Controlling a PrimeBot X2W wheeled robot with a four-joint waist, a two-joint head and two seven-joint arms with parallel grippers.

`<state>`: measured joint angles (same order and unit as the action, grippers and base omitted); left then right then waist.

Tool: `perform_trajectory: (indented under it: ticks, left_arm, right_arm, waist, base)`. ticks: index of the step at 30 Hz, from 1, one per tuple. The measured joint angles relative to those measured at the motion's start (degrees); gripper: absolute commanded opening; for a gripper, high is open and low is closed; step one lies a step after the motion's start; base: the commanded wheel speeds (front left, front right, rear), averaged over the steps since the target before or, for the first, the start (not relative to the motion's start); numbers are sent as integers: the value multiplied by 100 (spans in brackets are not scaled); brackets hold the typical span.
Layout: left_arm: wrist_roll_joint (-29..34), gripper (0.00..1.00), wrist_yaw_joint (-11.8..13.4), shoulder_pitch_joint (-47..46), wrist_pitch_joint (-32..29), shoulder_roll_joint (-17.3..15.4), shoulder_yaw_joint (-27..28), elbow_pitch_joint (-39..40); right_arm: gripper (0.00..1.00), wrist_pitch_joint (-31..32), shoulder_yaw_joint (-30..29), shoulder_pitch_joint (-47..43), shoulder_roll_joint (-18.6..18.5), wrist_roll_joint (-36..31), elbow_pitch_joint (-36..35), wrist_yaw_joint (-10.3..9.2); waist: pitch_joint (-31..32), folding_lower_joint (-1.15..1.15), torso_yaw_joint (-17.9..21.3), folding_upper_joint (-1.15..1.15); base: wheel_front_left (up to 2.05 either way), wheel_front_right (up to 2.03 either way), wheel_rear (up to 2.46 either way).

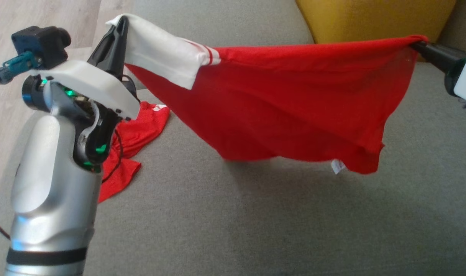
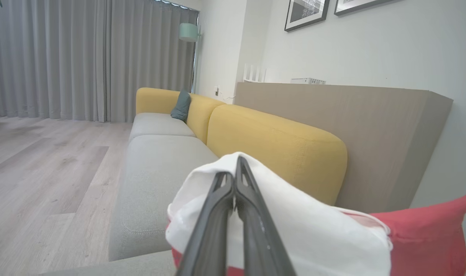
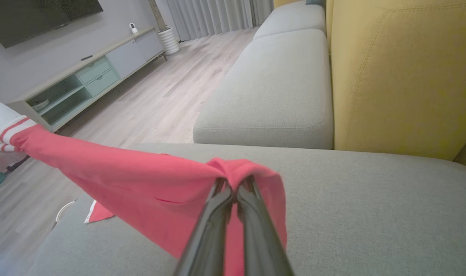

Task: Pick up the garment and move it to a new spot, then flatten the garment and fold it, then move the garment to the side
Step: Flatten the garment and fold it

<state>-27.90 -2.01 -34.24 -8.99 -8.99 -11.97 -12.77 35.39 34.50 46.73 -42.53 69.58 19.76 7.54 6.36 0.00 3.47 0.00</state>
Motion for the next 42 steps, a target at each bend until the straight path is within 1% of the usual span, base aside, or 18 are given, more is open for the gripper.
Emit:
perform_trajectory:
  ticks: [6,8,12,16,20,23,25,28,31,34,37,39,42]
  left_arm:
    - [-156,0,60,312,-204,3,-1,187]
    - [-179,0,105,359,-211,3,-1,198]
    - [-212,0,132,358,-211,3,14,213]
    - [-314,0,169,358,-210,13,94,209]
    - [-385,0,185,358,-210,18,145,187]
    - [-414,0,186,358,-210,34,144,175]
    - [-422,0,207,358,-210,49,145,157]
    - [-522,0,259,321,-241,94,170,81]
    - [-706,0,404,85,-301,248,314,-204]
    - [-901,0,605,-467,-356,371,552,-560]
    - [-1080,0,907,-1277,-412,459,790,-970]
    - [-1104,0,1067,-1901,-397,483,909,-1314]
    - [-1063,0,1226,-2860,-191,480,1044,-1853]
  right_arm:
    - [0,201,-274,-11,43,147,96,0]
    - [0,241,-455,-21,107,293,232,0]
    - [0,419,-823,-26,392,561,689,0]
    - [0,692,-1113,-39,690,866,988,0]
    - [0,871,-1346,-39,882,1018,1201,0]
    - [0,943,-1486,-39,991,1100,1323,0]
    - [0,1012,-1677,-35,1145,1285,1470,0]
    - [0,1005,-1874,68,1396,1383,1815,0]
    - [0,804,-2067,454,1706,1386,2324,0]
    - [0,428,-2234,1139,2082,1325,3131,0]
    - [0,-23,-2392,1977,2432,1214,3975,0]
    - [0,-392,-2440,2593,2641,1106,4470,-1]
    - [0,-1034,-2446,3468,2883,912,4891,0]
  waist:
    - [-40,0,-11,0]
    - [-64,0,-3,0]
    - [-92,0,14,0]
    - [-106,0,30,0]
    - [-132,0,44,0]
    - [-153,0,51,0]
    - [-192,0,59,0]
    - [-280,0,81,0]
    - [-403,0,120,0]
    - [-570,0,181,0]
    - [-849,0,245,0]
    - [-1088,0,289,0]
    - [-1497,0,357,0]
  base:
    - [0,0,0]
    - [0,0,0]
    - [0,0,0]
    - [0,0,0]
    - [0,0,0]
    - [0,0,0]
    - [0,0,0]
    - [0,0,0]
    - [0,0,0]
    - [0,0,0]
    - [0,0,0]
    - [0,0,0]
    - [0,0,0]
